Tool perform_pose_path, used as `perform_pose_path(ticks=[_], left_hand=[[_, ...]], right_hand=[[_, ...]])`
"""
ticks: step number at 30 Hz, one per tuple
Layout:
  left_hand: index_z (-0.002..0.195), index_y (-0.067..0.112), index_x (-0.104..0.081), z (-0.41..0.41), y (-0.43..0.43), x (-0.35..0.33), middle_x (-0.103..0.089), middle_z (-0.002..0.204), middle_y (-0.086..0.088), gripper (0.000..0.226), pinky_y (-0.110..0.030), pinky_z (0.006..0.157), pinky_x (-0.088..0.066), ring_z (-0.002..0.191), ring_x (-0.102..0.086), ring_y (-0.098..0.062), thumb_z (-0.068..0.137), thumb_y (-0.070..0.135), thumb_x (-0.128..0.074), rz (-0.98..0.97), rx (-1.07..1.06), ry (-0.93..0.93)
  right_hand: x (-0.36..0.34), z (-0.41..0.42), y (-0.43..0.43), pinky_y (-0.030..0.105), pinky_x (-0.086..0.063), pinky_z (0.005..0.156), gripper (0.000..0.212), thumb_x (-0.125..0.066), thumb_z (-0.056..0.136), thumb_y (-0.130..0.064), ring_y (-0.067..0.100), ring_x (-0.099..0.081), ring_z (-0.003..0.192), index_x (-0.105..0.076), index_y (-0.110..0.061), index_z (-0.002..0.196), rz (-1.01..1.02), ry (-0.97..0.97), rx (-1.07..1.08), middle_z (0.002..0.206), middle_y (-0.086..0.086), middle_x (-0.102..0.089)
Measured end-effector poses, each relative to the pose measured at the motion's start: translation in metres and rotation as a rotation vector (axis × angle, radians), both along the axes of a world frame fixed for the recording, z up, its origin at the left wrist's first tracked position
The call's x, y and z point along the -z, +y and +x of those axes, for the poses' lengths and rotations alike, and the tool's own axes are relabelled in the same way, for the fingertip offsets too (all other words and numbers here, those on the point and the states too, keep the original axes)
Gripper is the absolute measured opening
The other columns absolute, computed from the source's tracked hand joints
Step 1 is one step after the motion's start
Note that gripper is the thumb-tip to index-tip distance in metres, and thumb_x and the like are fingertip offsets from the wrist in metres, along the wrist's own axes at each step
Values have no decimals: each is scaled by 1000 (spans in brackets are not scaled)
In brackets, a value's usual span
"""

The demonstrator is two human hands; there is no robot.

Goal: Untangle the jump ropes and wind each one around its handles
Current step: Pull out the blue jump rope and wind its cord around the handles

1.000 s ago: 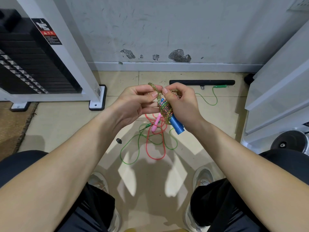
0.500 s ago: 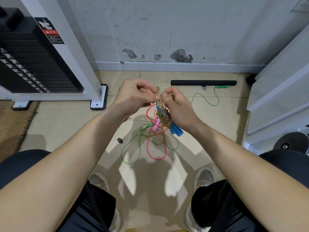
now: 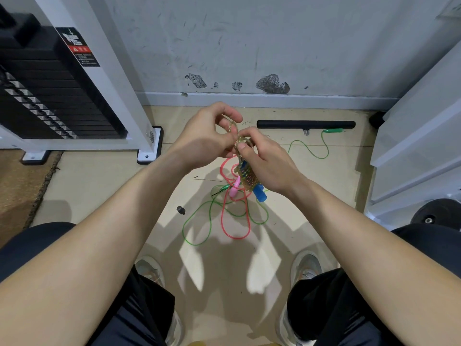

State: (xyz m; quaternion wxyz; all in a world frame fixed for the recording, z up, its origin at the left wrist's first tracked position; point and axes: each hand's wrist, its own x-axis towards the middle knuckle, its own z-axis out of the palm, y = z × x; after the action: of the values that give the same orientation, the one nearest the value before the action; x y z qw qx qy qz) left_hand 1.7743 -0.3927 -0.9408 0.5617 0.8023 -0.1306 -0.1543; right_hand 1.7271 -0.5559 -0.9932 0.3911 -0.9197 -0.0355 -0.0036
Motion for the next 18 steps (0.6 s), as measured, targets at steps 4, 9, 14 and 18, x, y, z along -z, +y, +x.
perform_pose_path(ticks=[4,9,14,18], left_hand=[[109,13,-62,2,1,-4,-53,97,-10,21,-40,71,-63,67,-64,-27,93,-1,-60,7,-17,-15],[103,17,-64,2,-1,-5,-56,93,-14,23,-46,70,-63,64,-62,-25,89,-2,-62,32,-31,-40],[94,30,-65,8,0,-8,-69,81,3,25,-47,69,-59,66,-68,-19,83,8,-72,172,-15,-173],[93,23,-67,5,-2,-13,-71,82,-8,25,-48,69,-60,66,-71,-28,82,2,-74,118,-5,-147]], right_hand=[[-4,-1,0,44,-50,80,34,-32,98,-53,22,-59,89,-47,-37,123,-81,-14,-68,93,-9,-64],[-2,-1,2,45,-48,77,41,-28,95,-60,21,-54,85,-48,-25,93,-169,-4,-77,89,-9,-58],[5,1,0,38,-45,75,33,-35,103,-52,19,-53,87,-49,-27,88,-270,-25,-72,97,-6,-51],[7,3,1,34,-38,73,27,-37,102,-45,21,-52,90,-48,-28,84,-320,33,-69,101,-4,-52]])
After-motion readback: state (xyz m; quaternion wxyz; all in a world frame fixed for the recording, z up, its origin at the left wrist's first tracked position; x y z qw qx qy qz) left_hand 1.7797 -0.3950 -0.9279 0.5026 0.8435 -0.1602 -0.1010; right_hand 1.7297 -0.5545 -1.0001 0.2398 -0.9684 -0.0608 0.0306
